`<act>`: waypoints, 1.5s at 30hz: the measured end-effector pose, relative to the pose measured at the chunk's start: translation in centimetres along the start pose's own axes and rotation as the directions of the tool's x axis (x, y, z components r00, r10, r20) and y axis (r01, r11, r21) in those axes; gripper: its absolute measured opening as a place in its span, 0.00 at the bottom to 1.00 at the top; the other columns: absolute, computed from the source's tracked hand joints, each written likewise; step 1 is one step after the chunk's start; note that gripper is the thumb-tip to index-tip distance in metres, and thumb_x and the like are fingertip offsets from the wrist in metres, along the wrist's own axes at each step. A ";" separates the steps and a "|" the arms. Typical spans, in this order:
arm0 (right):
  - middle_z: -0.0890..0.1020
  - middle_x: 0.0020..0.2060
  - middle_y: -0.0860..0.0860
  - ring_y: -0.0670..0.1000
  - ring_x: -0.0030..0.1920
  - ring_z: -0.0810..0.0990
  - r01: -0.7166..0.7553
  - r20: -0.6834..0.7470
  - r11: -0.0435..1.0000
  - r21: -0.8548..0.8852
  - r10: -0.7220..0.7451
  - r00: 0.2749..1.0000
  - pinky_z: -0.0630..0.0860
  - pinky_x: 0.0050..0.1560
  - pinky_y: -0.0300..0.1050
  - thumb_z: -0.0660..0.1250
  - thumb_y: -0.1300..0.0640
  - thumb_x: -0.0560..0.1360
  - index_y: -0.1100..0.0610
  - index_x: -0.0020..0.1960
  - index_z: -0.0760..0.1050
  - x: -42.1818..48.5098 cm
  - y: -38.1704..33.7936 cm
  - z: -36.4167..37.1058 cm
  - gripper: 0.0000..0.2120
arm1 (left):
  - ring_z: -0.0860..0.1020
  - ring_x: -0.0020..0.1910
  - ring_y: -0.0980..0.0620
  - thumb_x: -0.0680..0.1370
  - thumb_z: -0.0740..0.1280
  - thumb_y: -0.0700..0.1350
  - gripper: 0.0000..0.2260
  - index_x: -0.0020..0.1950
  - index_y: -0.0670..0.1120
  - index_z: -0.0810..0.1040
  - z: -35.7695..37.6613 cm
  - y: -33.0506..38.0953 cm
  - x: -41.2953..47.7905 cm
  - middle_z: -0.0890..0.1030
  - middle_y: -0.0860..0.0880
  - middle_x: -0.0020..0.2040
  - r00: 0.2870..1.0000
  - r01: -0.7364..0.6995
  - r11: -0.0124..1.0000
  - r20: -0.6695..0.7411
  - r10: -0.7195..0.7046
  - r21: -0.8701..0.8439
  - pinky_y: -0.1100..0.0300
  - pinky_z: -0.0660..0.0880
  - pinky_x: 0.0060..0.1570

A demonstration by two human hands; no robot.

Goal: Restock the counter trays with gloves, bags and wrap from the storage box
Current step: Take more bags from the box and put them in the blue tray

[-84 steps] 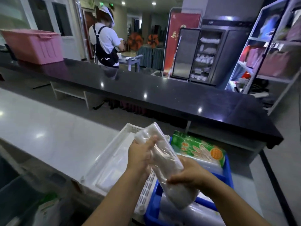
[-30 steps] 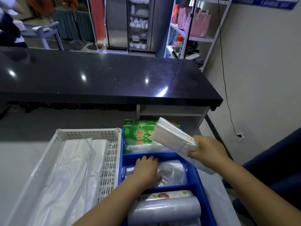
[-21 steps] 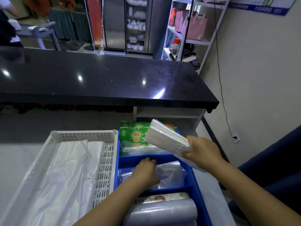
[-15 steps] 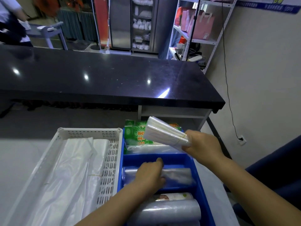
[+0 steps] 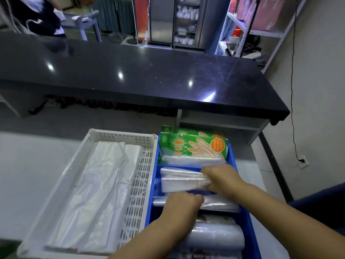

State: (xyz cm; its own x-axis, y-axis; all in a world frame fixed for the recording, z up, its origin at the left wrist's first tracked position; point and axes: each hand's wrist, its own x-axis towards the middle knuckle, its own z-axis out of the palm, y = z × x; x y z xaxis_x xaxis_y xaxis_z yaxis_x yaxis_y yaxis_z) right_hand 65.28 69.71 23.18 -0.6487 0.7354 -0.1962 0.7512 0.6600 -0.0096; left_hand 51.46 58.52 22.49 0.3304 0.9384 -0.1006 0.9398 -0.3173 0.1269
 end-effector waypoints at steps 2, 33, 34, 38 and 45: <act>0.83 0.50 0.51 0.56 0.50 0.79 0.011 0.007 1.000 0.016 -0.012 1.000 0.76 0.47 0.47 0.67 0.43 0.70 0.51 0.50 0.74 0.2 0.0 1.0 0.15 | 0.74 0.19 0.58 0.54 0.74 0.63 0.16 0.28 0.54 0.77 -0.1 0.1 0.2 0.76 0.54 0.20 0.999 -0.001 1.000 -0.042 0.001 0.003 0.66 0.57 0.20; 0.74 0.61 0.44 0.47 0.60 0.71 -0.068 -0.106 0.959 0.276 0.100 0.989 0.69 0.59 0.43 0.62 0.43 0.73 0.47 0.63 0.69 -3.1 1.1 2.2 0.20 | 0.61 0.71 0.51 0.79 0.57 0.55 0.25 0.74 0.48 0.58 1.1 -4.9 2.6 0.64 0.51 0.73 0.986 0.133 0.985 -0.085 -0.143 -0.113 0.56 0.55 0.70; 0.73 0.61 0.44 0.47 0.60 0.71 -0.068 -0.126 0.962 0.264 0.104 0.986 0.69 0.60 0.43 0.62 0.42 0.73 0.48 0.63 0.69 -3.1 1.2 2.5 0.21 | 0.61 0.71 0.51 0.79 0.57 0.55 0.26 0.74 0.48 0.58 1.0 -4.9 2.7 0.64 0.51 0.73 0.987 0.131 0.985 -0.083 -0.141 -0.108 0.56 0.56 0.70; 0.71 0.62 0.45 0.46 0.61 0.68 -0.062 -0.136 0.968 0.245 0.097 0.986 0.69 0.60 0.42 0.61 0.42 0.74 0.49 0.64 0.68 -3.1 1.3 2.8 0.21 | 0.64 0.69 0.50 0.78 0.60 0.53 0.24 0.72 0.48 0.61 0.9 -5.2 3.0 0.65 0.51 0.71 0.993 0.105 0.992 -0.040 -0.107 -0.070 0.55 0.62 0.66; 0.73 0.63 0.46 0.48 0.61 0.70 -0.064 -0.179 0.968 0.242 0.109 0.978 0.69 0.61 0.43 0.63 0.45 0.74 0.48 0.65 0.67 -3.9 1.3 2.6 0.21 | 0.71 0.65 0.47 0.74 0.64 0.48 0.24 0.70 0.47 0.67 0.1 -5.2 2.1 0.71 0.47 0.67 0.987 0.093 0.991 -0.122 -0.104 -0.091 0.55 0.64 0.64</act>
State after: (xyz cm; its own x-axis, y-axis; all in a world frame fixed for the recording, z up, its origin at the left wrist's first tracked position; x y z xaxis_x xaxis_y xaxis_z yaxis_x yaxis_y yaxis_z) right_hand 69.09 67.34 21.42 -0.5743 0.8185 -0.0171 0.7982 0.5551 -0.2340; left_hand 47.24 62.12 21.55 0.2175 0.9760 0.0083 0.9547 -0.2145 0.2060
